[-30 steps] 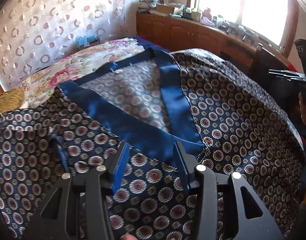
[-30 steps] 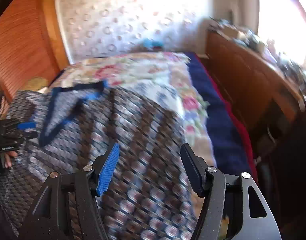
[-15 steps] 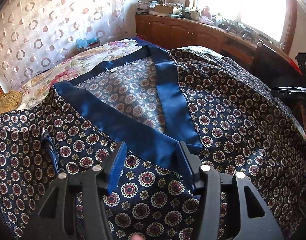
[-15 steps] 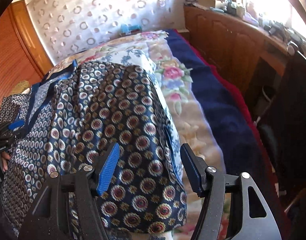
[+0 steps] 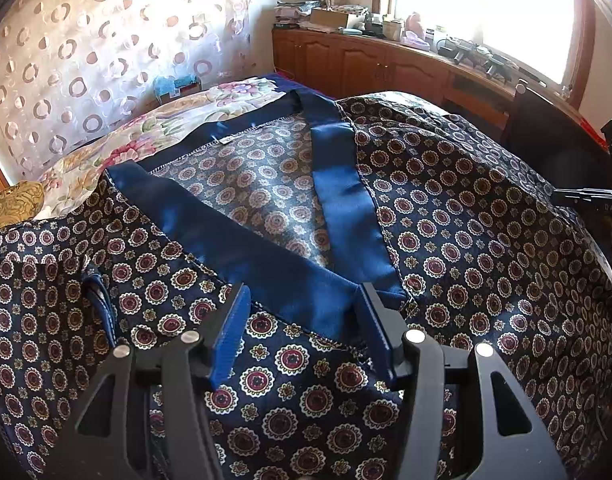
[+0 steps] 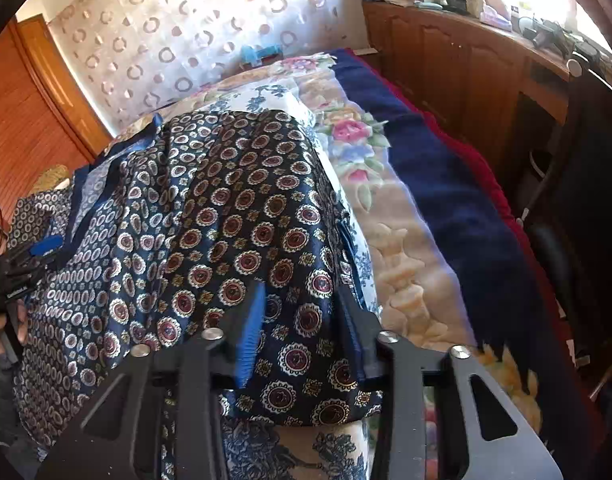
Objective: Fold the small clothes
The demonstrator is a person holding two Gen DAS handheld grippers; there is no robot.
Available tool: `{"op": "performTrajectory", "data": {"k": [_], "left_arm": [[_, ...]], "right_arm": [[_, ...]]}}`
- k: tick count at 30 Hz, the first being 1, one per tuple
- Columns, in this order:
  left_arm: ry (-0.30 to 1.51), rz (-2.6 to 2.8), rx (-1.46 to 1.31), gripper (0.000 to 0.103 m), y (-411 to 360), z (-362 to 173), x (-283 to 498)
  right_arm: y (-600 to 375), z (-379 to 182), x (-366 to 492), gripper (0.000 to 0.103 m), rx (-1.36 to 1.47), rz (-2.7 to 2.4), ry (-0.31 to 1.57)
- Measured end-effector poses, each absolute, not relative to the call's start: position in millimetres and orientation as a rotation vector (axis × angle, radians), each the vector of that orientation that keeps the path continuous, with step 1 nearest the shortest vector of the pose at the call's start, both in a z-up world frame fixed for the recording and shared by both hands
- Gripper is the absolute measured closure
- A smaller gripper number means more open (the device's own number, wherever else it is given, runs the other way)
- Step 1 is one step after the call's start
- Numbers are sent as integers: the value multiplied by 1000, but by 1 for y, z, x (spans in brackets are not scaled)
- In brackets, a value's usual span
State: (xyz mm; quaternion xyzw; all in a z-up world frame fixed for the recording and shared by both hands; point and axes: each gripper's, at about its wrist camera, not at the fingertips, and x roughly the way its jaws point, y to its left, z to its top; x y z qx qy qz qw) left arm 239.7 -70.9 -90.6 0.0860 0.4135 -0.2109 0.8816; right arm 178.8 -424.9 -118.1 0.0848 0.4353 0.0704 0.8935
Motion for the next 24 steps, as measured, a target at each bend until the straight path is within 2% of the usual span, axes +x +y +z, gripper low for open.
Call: {"op": "performTrajectory", "data": {"k": [5, 10, 20, 24], "left_arm": [[860, -442, 168, 49, -72, -90, 241], [819, -425, 128, 49, -64, -82, 242], [654, -360, 106, 49, -45, -49, 236], [643, -367, 96, 49, -39, -44, 234]], "right_arm": [[-427, -112, 177, 98, 128, 110, 904], [-420, -102, 176, 103, 64, 106, 886], [-367, -46, 187, 103, -24, 191, 737], [-325, -37, 196, 103, -51, 299, 707]]}}
